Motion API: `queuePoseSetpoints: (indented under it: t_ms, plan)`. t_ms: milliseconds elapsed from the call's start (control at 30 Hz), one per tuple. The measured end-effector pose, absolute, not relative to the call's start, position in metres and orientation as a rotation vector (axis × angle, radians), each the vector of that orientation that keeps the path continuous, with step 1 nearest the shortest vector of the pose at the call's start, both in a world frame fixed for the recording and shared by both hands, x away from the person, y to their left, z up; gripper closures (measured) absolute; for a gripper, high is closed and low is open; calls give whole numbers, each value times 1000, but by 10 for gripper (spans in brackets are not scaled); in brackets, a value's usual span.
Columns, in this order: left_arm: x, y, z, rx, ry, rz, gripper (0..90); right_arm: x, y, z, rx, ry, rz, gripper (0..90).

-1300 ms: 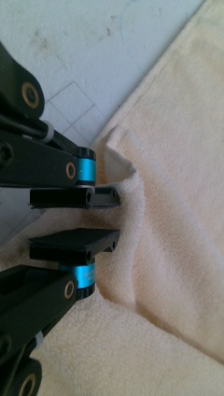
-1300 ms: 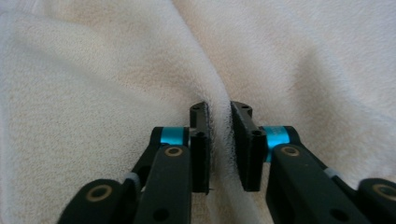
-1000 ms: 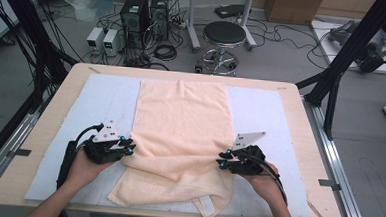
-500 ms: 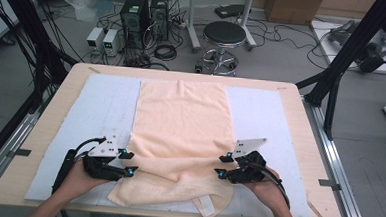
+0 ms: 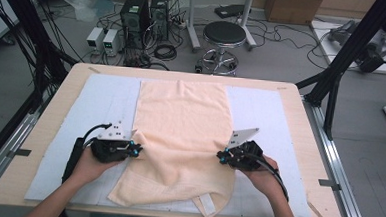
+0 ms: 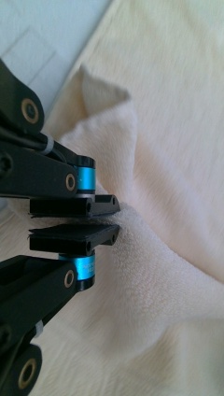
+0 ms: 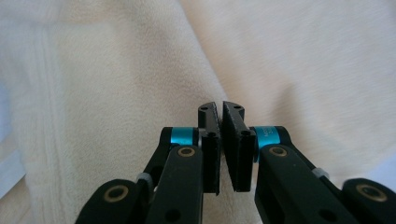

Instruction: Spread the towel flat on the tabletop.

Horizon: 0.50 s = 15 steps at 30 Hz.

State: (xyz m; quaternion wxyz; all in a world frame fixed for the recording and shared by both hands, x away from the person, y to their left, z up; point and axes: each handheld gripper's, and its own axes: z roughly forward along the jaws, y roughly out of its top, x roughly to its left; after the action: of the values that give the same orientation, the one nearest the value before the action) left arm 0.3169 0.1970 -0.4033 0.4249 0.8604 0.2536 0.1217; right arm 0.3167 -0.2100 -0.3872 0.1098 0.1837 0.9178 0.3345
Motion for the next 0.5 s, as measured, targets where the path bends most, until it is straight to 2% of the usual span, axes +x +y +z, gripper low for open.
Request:
queuePoseSetpoints:
  t_ms: [267, 367, 500]
  plan:
    - [351, 184, -422, 2157, 802, 351, 808, 351, -204, -411, 685, 2725, 893, 829]
    - [353, 187, -421, 2137, 839, 375, 717, 354, -206, -410, 704, 2707, 917, 767]
    - [346, 191, -413, 2116, 833, 377, 656, 347, -213, -400, 708, 2676, 997, 720]
